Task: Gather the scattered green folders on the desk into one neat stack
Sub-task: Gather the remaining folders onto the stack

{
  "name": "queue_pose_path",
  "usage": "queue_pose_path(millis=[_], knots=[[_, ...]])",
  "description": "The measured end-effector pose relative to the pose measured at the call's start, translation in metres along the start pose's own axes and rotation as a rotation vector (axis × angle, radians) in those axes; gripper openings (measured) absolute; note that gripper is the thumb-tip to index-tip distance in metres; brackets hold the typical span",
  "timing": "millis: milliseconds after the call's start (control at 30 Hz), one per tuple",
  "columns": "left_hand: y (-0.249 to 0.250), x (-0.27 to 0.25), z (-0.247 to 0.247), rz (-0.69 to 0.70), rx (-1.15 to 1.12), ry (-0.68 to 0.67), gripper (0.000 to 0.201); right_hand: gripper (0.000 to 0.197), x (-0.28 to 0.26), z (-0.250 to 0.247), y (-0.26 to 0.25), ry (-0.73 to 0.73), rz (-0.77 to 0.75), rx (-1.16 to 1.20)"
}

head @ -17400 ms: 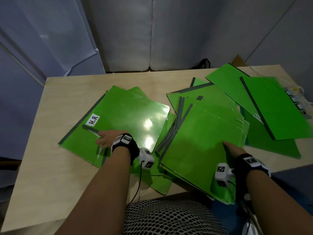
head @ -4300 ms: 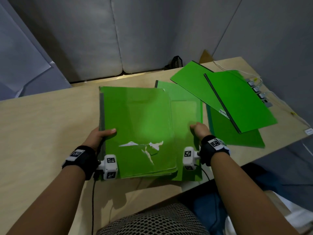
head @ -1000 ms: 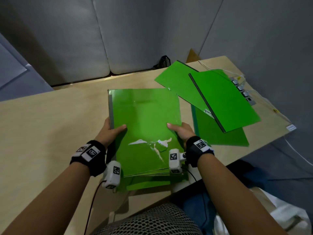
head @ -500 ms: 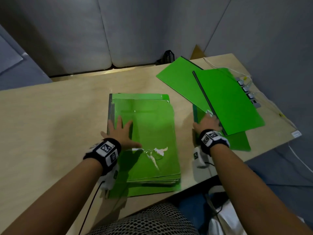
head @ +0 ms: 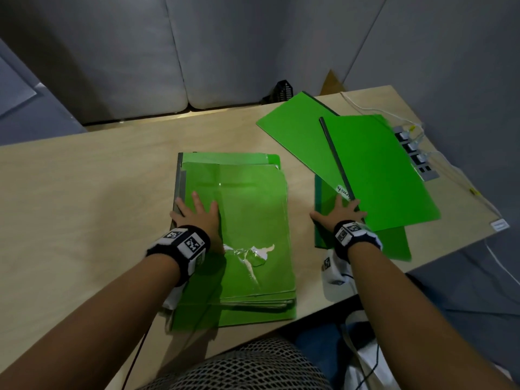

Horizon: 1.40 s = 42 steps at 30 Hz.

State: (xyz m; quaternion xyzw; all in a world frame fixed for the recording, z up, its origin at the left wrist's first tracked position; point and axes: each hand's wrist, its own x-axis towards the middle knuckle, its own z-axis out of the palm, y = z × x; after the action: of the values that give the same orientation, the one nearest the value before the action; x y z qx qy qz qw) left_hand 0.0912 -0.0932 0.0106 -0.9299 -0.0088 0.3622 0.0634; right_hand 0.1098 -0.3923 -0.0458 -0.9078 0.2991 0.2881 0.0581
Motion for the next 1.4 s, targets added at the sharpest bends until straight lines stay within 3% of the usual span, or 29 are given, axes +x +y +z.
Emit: queue_pose_path(millis=[200, 333, 500, 633, 767, 833, 1033, 1300, 1367, 1400], knots=[[0.003, -0.001, -0.002, 0.003, 0.008, 0.002, 0.117, 0.106, -0.013, -0.004, -0.024, 0.06, -0.104, -0.048], [0.002, 0.003, -0.001, 0.009, 0.008, -0.007, 0.119, 0.123, -0.004, -0.021, -0.024, 0.096, -0.06, -0.033], [0.005, 0.004, -0.001, 0.004, 0.015, -0.016, 0.119, 0.139, 0.028, -0.027, -0.024, -0.008, 0.019, -0.003], [0.005, 0.005, -0.001, 0.003, 0.034, -0.016, 0.12, 0.097, 0.059, -0.018, -0.029, 0.001, -0.076, -0.025], [0.002, 0.006, 0.0, 0.017, 0.039, -0.006, 0.121, 0.098, 0.041, -0.009, -0.036, 0.072, -0.071, -0.003], [0.0, 0.006, 0.001, 0.025, 0.031, -0.002, 0.121, 0.088, 0.031, -0.012, -0.043, 0.087, -0.101, 0.012], [-0.002, 0.004, 0.002, 0.04, -0.001, 0.01, 0.121, 0.027, -0.01, -0.049, -0.046, 0.115, -0.241, -0.098], [-0.009, -0.002, 0.0, 0.094, -0.076, 0.034, 0.118, 0.019, -0.116, -0.06, -0.088, 0.085, -0.535, -0.131], [-0.02, -0.003, -0.001, 0.121, -0.203, 0.049, 0.119, 0.02, -0.149, -0.045, -0.106, 0.048, -0.613, -0.143], [-0.027, -0.003, -0.003, 0.136, -0.374, 0.052, 0.118, 0.025, -0.163, -0.037, -0.114, 0.04, -0.644, -0.154]])
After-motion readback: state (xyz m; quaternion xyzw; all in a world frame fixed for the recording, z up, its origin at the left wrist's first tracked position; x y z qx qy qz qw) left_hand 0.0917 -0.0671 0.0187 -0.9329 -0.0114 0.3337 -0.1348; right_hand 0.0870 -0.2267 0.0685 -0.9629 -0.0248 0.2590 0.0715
